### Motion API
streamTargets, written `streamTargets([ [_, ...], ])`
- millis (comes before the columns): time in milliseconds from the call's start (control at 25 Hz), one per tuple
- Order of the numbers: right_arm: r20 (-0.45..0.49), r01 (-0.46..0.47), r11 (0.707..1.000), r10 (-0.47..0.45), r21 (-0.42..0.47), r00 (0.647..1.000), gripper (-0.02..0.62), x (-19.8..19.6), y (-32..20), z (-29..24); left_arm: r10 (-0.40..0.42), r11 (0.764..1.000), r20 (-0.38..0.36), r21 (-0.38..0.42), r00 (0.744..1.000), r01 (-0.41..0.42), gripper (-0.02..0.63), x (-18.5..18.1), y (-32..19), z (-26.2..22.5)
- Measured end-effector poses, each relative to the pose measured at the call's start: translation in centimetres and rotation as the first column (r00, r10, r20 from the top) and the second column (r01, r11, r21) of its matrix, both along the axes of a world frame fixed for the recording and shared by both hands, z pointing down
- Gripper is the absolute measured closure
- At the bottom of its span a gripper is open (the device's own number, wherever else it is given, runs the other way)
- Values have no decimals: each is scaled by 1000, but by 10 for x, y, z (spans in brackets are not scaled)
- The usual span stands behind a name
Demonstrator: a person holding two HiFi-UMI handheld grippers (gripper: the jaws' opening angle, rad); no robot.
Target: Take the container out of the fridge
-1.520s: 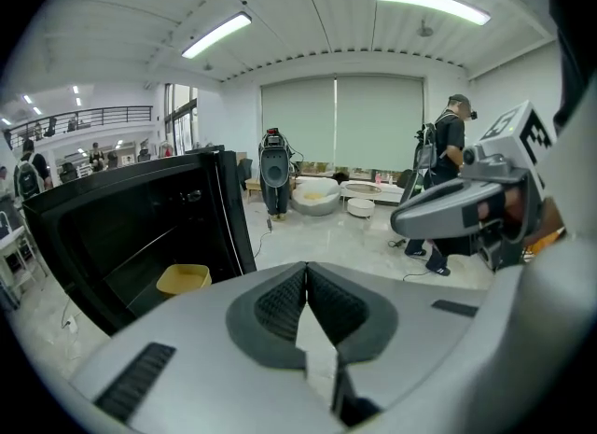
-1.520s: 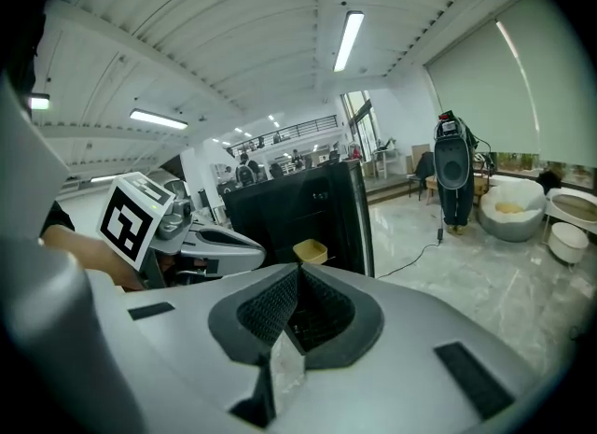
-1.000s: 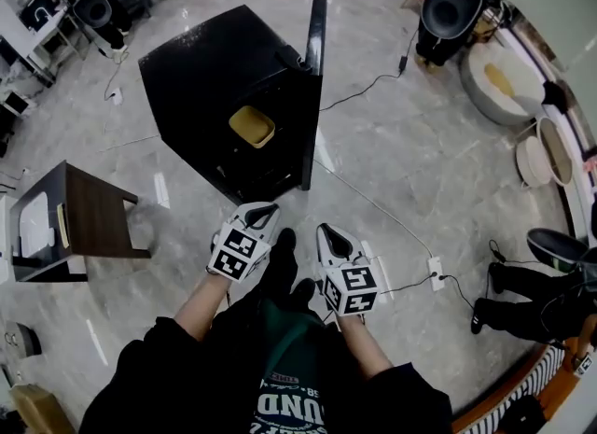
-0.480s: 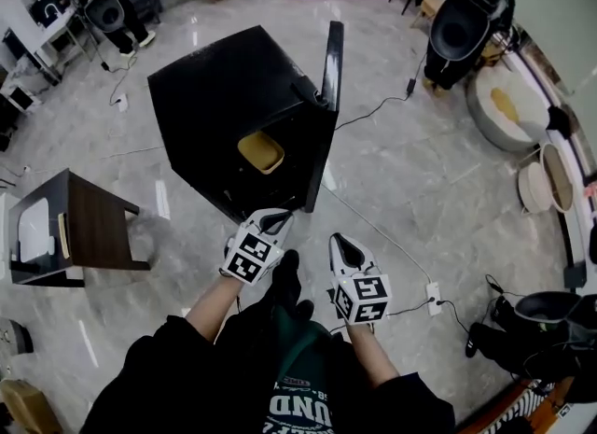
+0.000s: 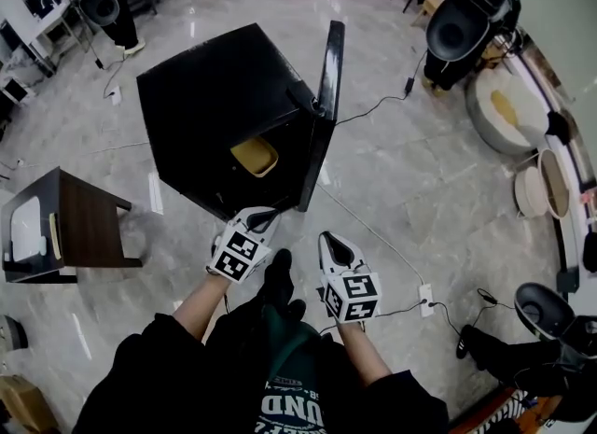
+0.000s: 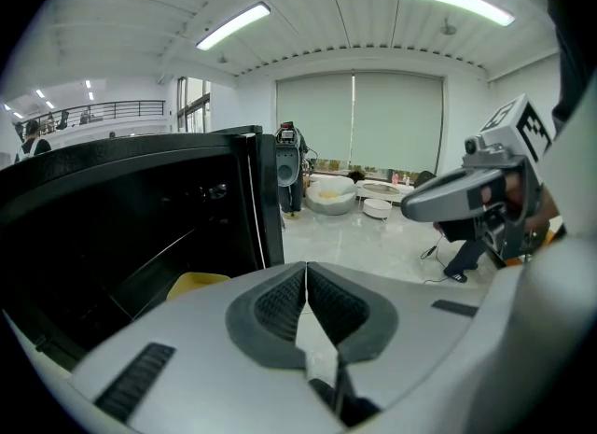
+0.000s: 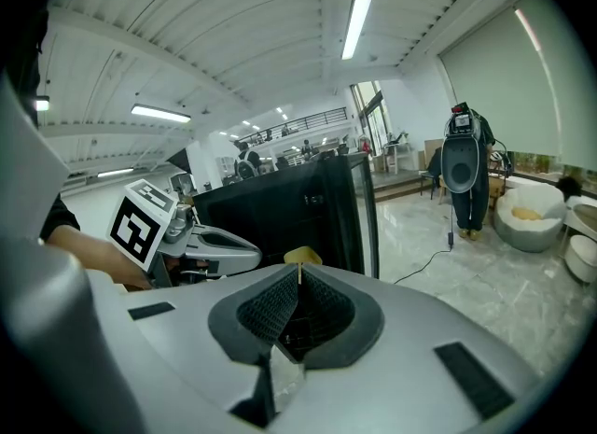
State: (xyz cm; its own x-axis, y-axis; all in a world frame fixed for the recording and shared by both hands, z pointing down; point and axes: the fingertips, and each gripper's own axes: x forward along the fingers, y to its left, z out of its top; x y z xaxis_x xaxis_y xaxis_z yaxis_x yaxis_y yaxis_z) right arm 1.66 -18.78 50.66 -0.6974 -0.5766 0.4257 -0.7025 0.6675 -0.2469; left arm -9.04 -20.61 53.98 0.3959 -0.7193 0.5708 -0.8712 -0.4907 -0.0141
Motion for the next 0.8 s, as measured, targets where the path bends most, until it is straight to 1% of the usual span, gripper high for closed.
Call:
streamTargets([
  [160, -4, 7, 1000, -7, -7, 1000, 560, -3, -5, 4, -23, 1000, 25, 0, 999, 23, 591, -10, -9, 5],
  [320, -7, 12, 1000, -12, -17, 1000, 560, -7, -4, 8, -38, 999, 27, -5, 999, 38, 591, -20, -13, 10],
  [480, -9, 11, 999, -12, -35, 1000, 560, -7, -2, 15, -56, 998, 59, 1, 997, 56, 584, -32, -21, 14],
  [600, -11, 13, 999, -13, -48, 1000, 560, -7, 0, 20, -61, 998, 93, -4, 994, 62, 512, -43, -31, 19],
  [720, -21, 5, 998, -6, -60, 1000, 560, 0, 3, 25, -62, 998, 117, -10, 991, 64, 503, -49, -40, 28],
  [800, -23, -3, 998, 2, -67, 1000, 560, 2, 5, 29, -54, 998, 131, -17, 990, 57, 483, -53, -45, 36],
])
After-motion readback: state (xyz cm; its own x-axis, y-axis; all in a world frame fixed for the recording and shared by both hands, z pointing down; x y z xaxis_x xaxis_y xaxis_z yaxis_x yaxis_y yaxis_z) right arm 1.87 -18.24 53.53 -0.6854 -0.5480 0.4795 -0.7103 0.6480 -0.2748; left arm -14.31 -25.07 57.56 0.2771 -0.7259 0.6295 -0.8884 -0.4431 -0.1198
